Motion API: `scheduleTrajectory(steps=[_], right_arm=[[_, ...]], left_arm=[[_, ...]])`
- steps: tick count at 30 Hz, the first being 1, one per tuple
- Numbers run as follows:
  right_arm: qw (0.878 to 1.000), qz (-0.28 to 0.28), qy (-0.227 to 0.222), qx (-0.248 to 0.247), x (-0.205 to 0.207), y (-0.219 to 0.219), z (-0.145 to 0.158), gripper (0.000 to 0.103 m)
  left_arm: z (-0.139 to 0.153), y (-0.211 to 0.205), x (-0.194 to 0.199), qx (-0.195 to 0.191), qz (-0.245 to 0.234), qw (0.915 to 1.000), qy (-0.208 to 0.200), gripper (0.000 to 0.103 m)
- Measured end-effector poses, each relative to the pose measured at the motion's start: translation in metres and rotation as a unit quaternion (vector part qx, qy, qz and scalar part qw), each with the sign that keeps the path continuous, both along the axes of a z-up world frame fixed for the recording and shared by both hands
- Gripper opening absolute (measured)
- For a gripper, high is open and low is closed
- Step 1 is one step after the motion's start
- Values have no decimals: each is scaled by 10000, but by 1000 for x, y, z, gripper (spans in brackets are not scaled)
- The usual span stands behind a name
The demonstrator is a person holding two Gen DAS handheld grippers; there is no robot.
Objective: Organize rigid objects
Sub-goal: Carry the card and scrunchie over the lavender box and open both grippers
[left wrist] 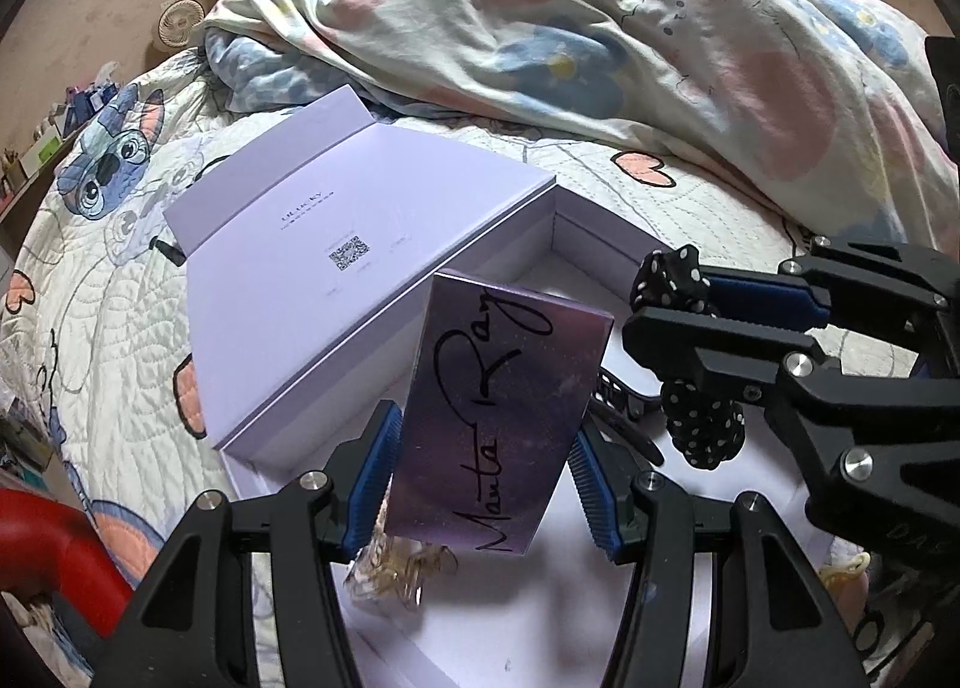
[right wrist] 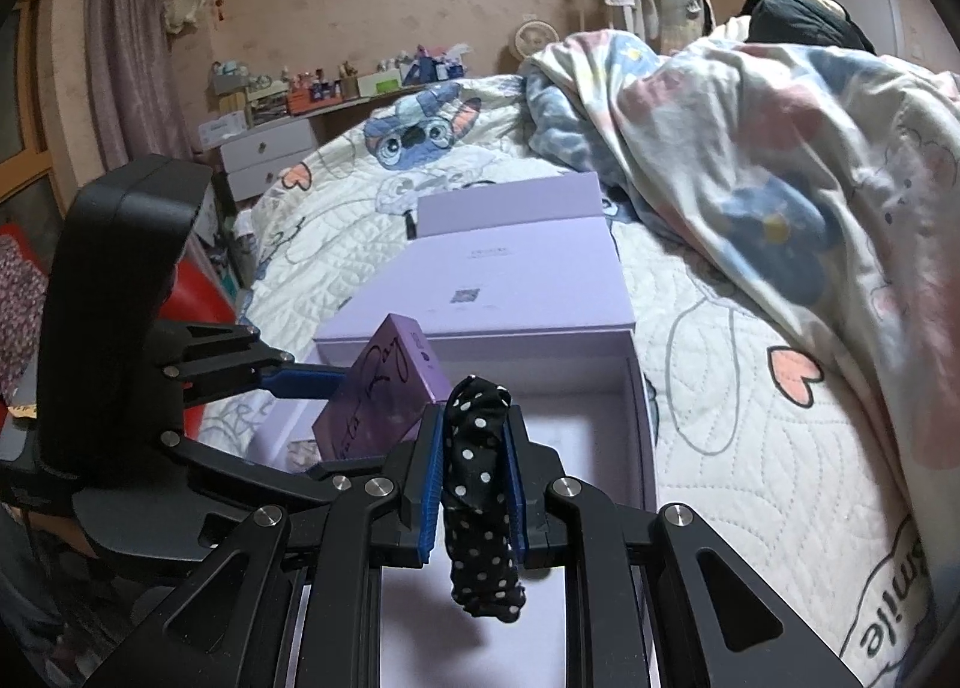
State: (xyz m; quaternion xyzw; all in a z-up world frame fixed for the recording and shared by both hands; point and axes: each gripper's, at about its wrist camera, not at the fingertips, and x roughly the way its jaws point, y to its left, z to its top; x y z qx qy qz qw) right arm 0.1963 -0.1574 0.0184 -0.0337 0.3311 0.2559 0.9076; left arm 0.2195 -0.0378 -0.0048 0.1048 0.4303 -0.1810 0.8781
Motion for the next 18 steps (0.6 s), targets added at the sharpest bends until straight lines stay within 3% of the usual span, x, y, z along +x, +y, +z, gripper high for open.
scheduleTrajectory(steps=[13, 16, 18], right_arm=[[9993, -212, 163, -278, 18, 1, -13, 21], [9990, -225, 147, -353, 17, 1, -14, 33], [9988, -261, 126, -390, 16, 1, -14, 35]], left_arm=[[-12, 1, 12, 124, 116, 9999, -33, 55], [-12, 2, 11, 153, 166, 9997, -44, 55], [-12, 3, 12, 191, 239, 9995, -28, 55]])
